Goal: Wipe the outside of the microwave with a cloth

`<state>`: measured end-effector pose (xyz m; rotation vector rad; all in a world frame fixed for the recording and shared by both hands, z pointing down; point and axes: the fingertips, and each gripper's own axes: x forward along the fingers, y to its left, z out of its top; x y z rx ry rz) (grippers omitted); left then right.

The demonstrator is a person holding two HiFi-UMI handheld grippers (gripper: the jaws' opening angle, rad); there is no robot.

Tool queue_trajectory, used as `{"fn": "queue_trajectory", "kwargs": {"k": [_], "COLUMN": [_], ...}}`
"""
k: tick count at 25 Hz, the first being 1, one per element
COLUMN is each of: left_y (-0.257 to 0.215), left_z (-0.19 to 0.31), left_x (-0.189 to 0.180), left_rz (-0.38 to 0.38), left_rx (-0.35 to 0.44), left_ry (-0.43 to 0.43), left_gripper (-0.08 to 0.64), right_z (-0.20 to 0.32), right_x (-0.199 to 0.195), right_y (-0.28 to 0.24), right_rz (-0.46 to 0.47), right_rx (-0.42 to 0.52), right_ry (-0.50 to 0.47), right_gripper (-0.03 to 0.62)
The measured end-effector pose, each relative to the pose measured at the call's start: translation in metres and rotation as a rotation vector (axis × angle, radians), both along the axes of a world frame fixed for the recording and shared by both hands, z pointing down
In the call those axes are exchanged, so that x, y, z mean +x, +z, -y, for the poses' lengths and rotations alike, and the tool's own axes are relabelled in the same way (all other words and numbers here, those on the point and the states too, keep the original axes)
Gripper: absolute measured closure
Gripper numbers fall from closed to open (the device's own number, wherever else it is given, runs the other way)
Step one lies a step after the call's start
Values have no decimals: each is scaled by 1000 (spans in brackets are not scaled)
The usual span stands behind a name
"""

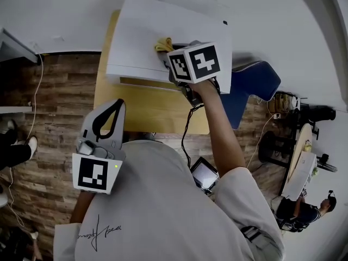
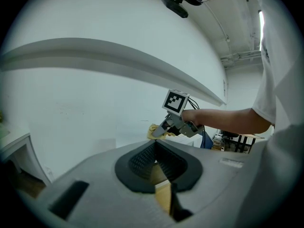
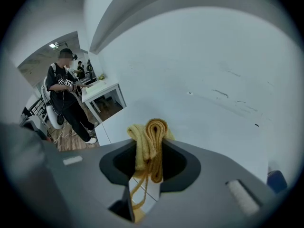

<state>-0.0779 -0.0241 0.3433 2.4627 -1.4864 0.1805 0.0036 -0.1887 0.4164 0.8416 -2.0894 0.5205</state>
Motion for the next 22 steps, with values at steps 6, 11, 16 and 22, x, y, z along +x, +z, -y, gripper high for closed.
{"fn": "queue_trajectory", "kwargs": {"k": [6,11,16,22], "left_y": [2,2,0,2], "left_z": [-3,-4,-5,-6], "left_x": [-15,-27,-32,-38], "left_rz": [3,7,6,-5], "left_rx": [-6,-6,-3,-17], "left_ry": [-20,-41,-50,-70], "left_gripper": [566,566,566,566], "right_z": [0,0,-1,-5], "right_x": [-33,-62,-92,-124], "right_y": [1,2,1,1], "right_rz": [18,36,69,82], "right_rx": [-4,-3,-20,-16], "right_ry": [-43,-80,-113,-167], "right_gripper": [472,472,472,472]}}
